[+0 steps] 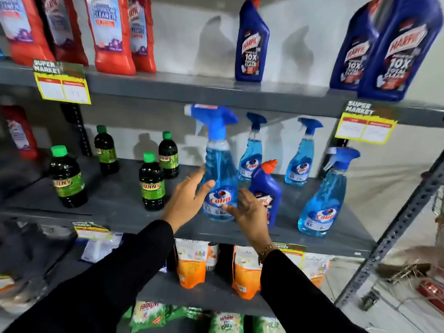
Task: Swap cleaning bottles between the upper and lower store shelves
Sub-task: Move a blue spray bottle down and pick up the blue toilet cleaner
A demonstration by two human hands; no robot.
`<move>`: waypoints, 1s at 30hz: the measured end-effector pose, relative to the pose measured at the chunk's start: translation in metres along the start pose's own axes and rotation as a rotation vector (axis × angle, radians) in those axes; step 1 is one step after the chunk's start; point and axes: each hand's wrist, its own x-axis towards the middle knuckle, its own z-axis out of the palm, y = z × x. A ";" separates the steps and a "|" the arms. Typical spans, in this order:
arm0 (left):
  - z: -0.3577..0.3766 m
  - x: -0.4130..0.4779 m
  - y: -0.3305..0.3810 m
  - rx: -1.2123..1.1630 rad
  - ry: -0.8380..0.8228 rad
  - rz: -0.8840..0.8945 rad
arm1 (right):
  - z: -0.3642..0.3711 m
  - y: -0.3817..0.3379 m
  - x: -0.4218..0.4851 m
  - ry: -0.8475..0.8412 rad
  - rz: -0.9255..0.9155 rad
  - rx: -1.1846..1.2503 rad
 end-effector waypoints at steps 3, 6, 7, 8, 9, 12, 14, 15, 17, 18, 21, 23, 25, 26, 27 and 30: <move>0.006 0.001 -0.035 -0.048 -0.149 -0.206 | 0.014 0.028 0.014 -0.037 0.068 -0.157; 0.012 0.018 -0.053 -0.100 -0.170 -0.269 | 0.027 0.045 0.039 -0.031 0.105 -0.304; 0.013 0.025 -0.060 -0.116 -0.164 -0.283 | 0.030 0.051 0.049 -0.033 0.128 -0.301; 0.015 0.029 -0.063 -0.123 -0.156 -0.290 | 0.032 0.055 0.055 -0.033 0.144 -0.300; 0.017 0.032 -0.068 -0.121 -0.150 -0.294 | 0.034 0.059 0.060 -0.033 0.154 -0.292; 0.023 0.039 -0.083 -0.107 -0.155 -0.297 | 0.039 0.070 0.070 -0.020 0.224 -0.234; 0.029 0.039 -0.089 -0.105 -0.146 -0.308 | 0.038 0.076 0.073 -0.019 0.247 -0.205; 0.033 0.038 -0.092 -0.101 -0.137 -0.319 | 0.038 0.078 0.074 -0.022 0.252 -0.180; 0.044 0.035 -0.093 -0.061 -0.067 -0.338 | 0.039 0.079 0.072 -0.013 0.252 -0.171; 0.048 0.030 -0.091 -0.020 0.007 -0.335 | 0.041 0.075 0.069 0.012 0.209 -0.204; 0.063 0.006 -0.085 0.070 0.308 -0.340 | 0.041 0.062 0.056 0.272 -0.104 -0.445; 0.078 -0.007 -0.076 -0.003 0.418 -0.411 | 0.028 0.060 0.046 0.545 -0.330 -0.686; 0.093 -0.014 -0.065 -0.150 0.280 -0.397 | 0.010 0.066 0.038 0.697 -0.315 -0.741; 0.103 -0.013 -0.059 -0.197 0.170 -0.344 | -0.001 0.073 0.035 0.727 -0.194 -0.681; 0.113 -0.008 -0.052 -0.242 0.079 -0.302 | -0.013 0.078 0.032 0.717 -0.048 -0.576; 0.135 0.023 -0.036 -0.307 -0.120 -0.286 | -0.044 0.090 0.033 0.515 0.206 -0.167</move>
